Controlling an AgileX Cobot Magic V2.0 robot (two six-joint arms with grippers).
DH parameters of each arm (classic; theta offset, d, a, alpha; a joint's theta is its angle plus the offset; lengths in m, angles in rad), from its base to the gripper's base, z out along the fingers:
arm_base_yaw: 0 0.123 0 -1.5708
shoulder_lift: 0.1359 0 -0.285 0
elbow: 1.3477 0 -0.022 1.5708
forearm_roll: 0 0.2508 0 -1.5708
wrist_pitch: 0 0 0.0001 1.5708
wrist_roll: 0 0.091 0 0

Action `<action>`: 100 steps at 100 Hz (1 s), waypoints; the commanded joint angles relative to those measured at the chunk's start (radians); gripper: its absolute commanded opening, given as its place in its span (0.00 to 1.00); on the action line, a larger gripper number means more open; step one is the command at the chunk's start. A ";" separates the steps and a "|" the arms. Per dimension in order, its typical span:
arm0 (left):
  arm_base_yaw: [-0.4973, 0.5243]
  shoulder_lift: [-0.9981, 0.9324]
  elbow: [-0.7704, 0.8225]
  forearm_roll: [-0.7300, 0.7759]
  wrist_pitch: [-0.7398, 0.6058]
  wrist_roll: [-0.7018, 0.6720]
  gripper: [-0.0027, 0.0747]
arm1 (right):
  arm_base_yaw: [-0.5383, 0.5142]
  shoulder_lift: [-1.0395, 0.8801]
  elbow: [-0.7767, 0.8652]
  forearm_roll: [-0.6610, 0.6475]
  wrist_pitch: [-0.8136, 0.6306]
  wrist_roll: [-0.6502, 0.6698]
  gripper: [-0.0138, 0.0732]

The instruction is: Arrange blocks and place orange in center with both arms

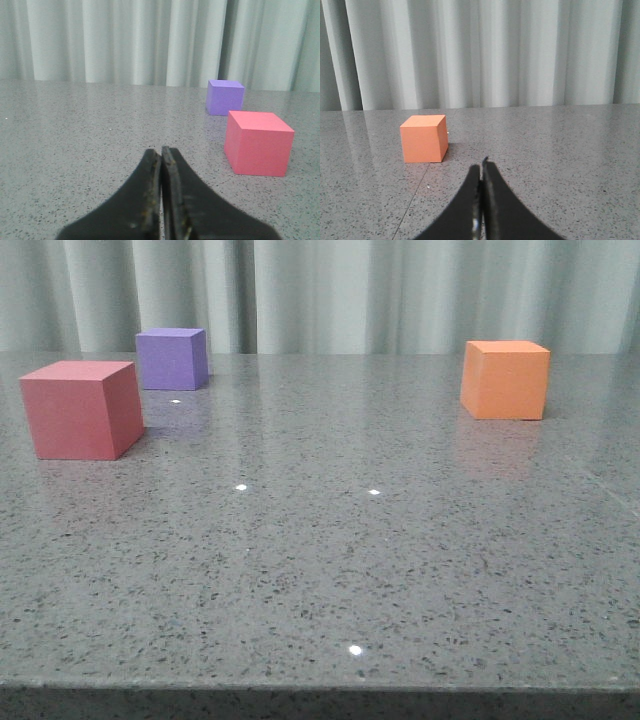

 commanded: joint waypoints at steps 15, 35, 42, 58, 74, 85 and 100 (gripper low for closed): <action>0.000 0.010 0.043 -0.002 -0.080 0.000 0.01 | -0.006 -0.019 -0.019 0.000 -0.097 -0.004 0.08; 0.000 0.010 0.043 -0.002 -0.080 0.000 0.01 | -0.006 -0.018 -0.089 0.026 -0.049 -0.004 0.08; 0.000 0.010 0.043 -0.002 -0.080 0.000 0.01 | -0.006 -0.006 -0.158 0.038 0.023 -0.004 0.08; 0.000 0.010 0.043 -0.002 -0.080 0.000 0.01 | -0.006 0.106 -0.392 0.040 0.298 -0.004 0.08; 0.000 0.010 0.043 -0.002 -0.080 0.000 0.01 | -0.006 0.327 -0.636 0.040 0.531 -0.004 0.08; 0.000 0.010 0.043 -0.002 -0.080 0.000 0.01 | -0.006 0.494 -0.791 0.043 0.638 -0.004 0.08; 0.000 0.010 0.043 -0.002 -0.080 0.000 0.01 | -0.005 0.663 -0.923 0.044 0.712 -0.004 0.08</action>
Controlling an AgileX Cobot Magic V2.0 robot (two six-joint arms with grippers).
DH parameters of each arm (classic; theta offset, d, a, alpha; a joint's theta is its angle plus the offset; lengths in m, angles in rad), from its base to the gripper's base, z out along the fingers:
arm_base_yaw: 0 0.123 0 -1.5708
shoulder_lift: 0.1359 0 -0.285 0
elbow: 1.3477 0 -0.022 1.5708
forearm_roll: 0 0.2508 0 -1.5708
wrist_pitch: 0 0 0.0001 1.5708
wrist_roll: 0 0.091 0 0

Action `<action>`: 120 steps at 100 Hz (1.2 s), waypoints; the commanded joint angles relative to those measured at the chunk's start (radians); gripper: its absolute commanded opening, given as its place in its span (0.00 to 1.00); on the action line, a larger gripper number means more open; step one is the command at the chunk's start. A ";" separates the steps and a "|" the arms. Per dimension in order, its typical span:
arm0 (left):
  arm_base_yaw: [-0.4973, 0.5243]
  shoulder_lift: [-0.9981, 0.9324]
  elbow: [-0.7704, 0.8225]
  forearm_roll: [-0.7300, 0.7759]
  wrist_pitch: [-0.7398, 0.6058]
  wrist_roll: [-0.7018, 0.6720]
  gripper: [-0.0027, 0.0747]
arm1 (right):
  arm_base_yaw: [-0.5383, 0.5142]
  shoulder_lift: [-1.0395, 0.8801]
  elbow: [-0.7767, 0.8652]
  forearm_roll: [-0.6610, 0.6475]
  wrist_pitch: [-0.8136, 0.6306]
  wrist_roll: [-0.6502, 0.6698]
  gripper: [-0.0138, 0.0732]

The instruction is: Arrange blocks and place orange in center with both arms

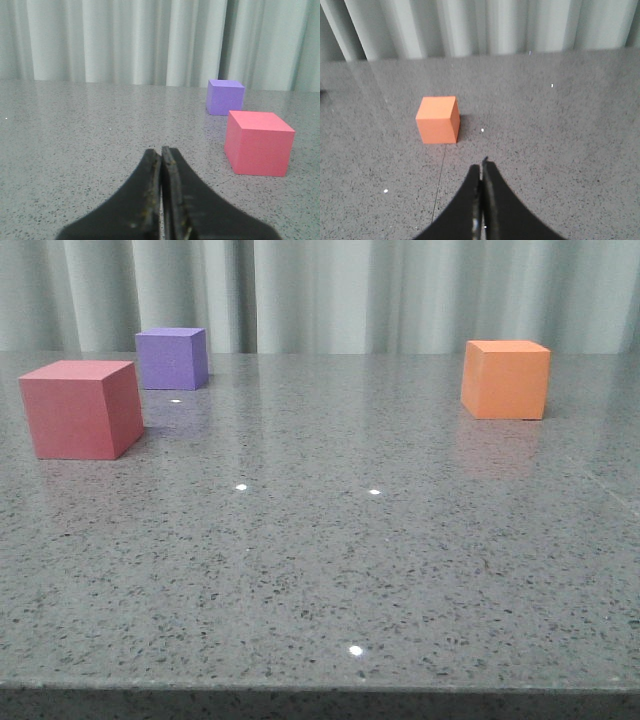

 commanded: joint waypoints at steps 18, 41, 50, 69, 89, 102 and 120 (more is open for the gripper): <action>0.000 0.010 0.043 -0.002 -0.080 0.000 0.01 | -0.005 0.215 -0.115 0.008 -0.004 -0.004 0.08; 0.000 0.010 0.043 -0.002 -0.080 0.000 0.01 | -0.005 0.281 -0.115 0.010 0.110 -0.004 0.16; 0.000 0.010 0.043 -0.002 -0.080 0.000 0.01 | -0.005 0.291 -0.115 0.010 0.151 -0.004 0.31; 0.000 0.010 0.043 -0.002 -0.080 0.000 0.01 | -0.005 0.293 -0.115 0.010 0.183 -0.004 0.85; 0.000 0.010 0.043 -0.002 -0.080 0.000 0.01 | -0.005 0.293 -0.115 0.028 0.173 -0.004 0.89; 0.000 0.010 0.043 -0.002 -0.080 0.000 0.01 | -0.005 0.299 -0.116 0.081 0.112 -0.004 0.89; 0.000 0.010 0.043 -0.002 -0.080 0.000 0.01 | 0.031 0.396 -0.168 0.148 0.017 -0.004 0.89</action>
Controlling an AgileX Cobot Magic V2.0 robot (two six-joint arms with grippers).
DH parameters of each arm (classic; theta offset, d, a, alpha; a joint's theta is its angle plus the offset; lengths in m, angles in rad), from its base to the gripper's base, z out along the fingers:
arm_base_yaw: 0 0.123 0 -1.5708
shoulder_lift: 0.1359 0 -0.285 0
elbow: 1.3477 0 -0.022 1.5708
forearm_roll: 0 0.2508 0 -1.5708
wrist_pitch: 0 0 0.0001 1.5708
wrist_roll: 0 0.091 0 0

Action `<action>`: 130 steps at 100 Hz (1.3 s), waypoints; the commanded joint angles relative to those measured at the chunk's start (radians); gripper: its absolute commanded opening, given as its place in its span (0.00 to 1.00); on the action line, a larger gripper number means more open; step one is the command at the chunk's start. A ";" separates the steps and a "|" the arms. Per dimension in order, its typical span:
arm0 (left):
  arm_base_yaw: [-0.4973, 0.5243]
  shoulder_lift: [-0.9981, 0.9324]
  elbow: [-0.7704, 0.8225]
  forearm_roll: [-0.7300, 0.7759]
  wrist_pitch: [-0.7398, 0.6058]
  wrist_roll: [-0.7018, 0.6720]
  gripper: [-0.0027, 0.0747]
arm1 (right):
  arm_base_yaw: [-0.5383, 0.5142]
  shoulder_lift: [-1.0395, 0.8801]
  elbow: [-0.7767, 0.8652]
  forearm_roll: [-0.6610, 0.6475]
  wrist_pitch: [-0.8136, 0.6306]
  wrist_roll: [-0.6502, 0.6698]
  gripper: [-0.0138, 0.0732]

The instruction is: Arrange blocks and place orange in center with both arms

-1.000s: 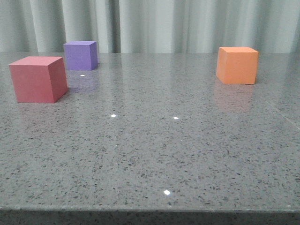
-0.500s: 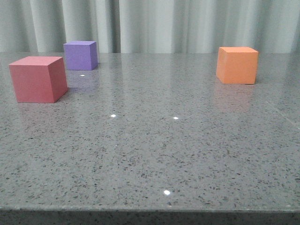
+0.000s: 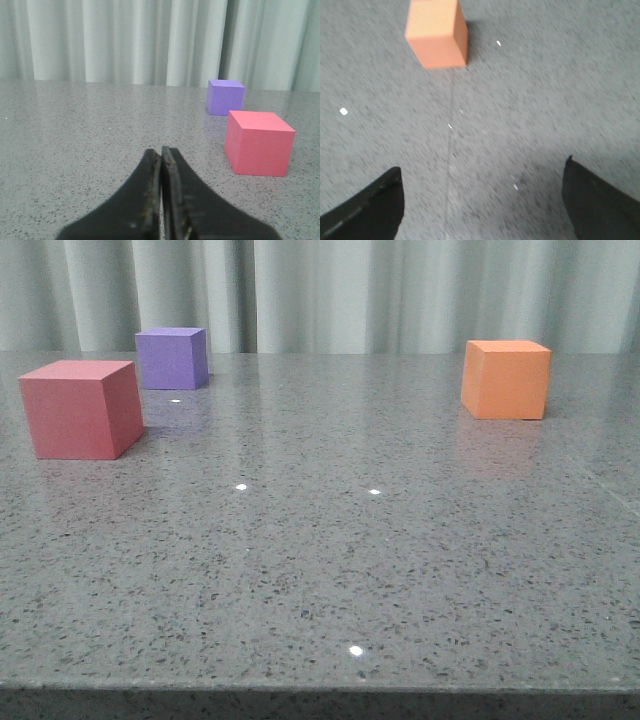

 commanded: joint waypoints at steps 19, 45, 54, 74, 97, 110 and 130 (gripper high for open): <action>0.000 0.010 0.043 -0.002 -0.080 0.000 0.01 | 0.091 0.245 -0.195 0.029 -0.142 -0.004 0.89; 0.000 0.010 0.043 -0.002 -0.080 0.000 0.01 | 0.139 0.526 -0.416 -0.006 -0.141 -0.004 0.89; 0.000 0.010 0.043 -0.002 -0.080 0.000 0.01 | 0.149 0.603 -0.483 -0.024 -0.139 -0.004 0.89; 0.000 0.010 0.043 -0.002 -0.080 0.000 0.01 | 0.149 0.712 -0.580 -0.110 -0.142 -0.004 0.89; 0.000 0.010 0.043 -0.002 -0.080 0.000 0.01 | 0.149 0.765 -0.604 -0.112 -0.166 -0.004 0.89; 0.000 0.010 0.043 -0.002 -0.080 0.000 0.01 | 0.149 0.785 -0.604 -0.106 -0.178 -0.004 0.89; 0.000 0.010 0.043 -0.002 -0.080 0.000 0.01 | 0.149 0.832 -0.604 -0.068 -0.184 -0.004 0.89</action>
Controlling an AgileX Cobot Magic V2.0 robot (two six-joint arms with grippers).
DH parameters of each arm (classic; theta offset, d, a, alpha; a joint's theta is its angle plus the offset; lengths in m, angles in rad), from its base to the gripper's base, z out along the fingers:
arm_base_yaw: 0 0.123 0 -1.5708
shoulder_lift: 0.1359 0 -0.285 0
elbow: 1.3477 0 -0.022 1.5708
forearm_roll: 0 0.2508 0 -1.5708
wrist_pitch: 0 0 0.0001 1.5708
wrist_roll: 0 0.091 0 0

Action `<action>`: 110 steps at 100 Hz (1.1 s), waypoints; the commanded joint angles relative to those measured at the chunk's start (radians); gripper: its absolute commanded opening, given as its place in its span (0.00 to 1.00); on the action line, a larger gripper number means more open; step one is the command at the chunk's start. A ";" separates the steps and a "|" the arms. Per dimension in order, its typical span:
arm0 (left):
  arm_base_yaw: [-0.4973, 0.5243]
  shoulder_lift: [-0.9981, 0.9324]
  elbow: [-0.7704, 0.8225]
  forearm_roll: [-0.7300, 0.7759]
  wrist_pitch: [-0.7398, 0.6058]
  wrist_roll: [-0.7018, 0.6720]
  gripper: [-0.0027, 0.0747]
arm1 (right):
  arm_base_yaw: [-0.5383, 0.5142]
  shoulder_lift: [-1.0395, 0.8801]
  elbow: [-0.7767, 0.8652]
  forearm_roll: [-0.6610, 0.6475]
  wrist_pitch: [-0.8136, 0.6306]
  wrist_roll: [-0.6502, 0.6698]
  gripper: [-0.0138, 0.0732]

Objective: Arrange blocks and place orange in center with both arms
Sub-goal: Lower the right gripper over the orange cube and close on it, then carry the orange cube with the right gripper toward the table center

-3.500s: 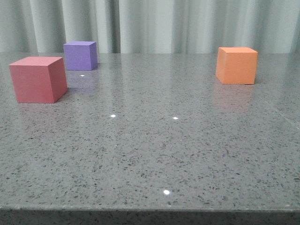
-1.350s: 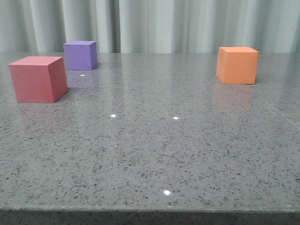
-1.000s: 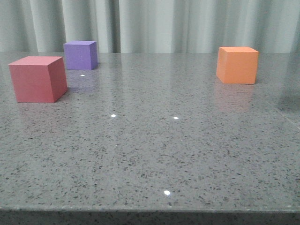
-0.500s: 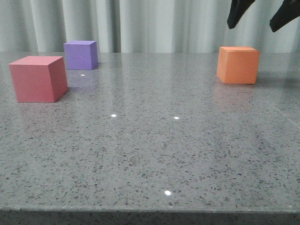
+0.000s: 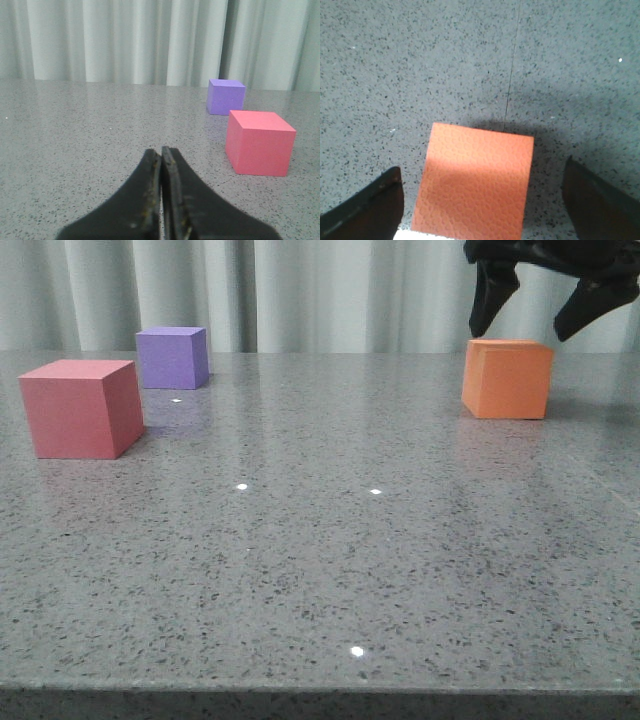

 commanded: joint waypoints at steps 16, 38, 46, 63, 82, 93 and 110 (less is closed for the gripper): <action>0.000 0.010 0.043 -0.002 -0.080 0.000 0.01 | -0.001 0.008 -0.036 0.020 -0.058 -0.004 0.88; 0.000 0.010 0.043 -0.002 -0.080 0.000 0.01 | -0.001 0.023 -0.038 0.034 -0.046 -0.004 0.63; 0.000 0.010 0.043 -0.002 -0.080 0.000 0.01 | -0.001 0.022 -0.060 0.050 -0.022 -0.004 0.58; 0.000 0.010 0.043 -0.002 -0.080 0.000 0.01 | 0.041 0.020 -0.143 0.081 0.029 -0.004 0.59; 0.000 0.010 0.043 -0.002 -0.080 0.000 0.01 | 0.183 0.054 -0.244 0.067 0.011 0.034 0.59; 0.000 0.010 0.043 -0.002 -0.080 0.000 0.01 | 0.274 0.108 -0.312 -0.015 -0.008 0.128 0.59; 0.000 0.010 0.043 -0.002 -0.080 0.000 0.01 | 0.381 0.205 -0.433 -0.201 0.024 0.326 0.59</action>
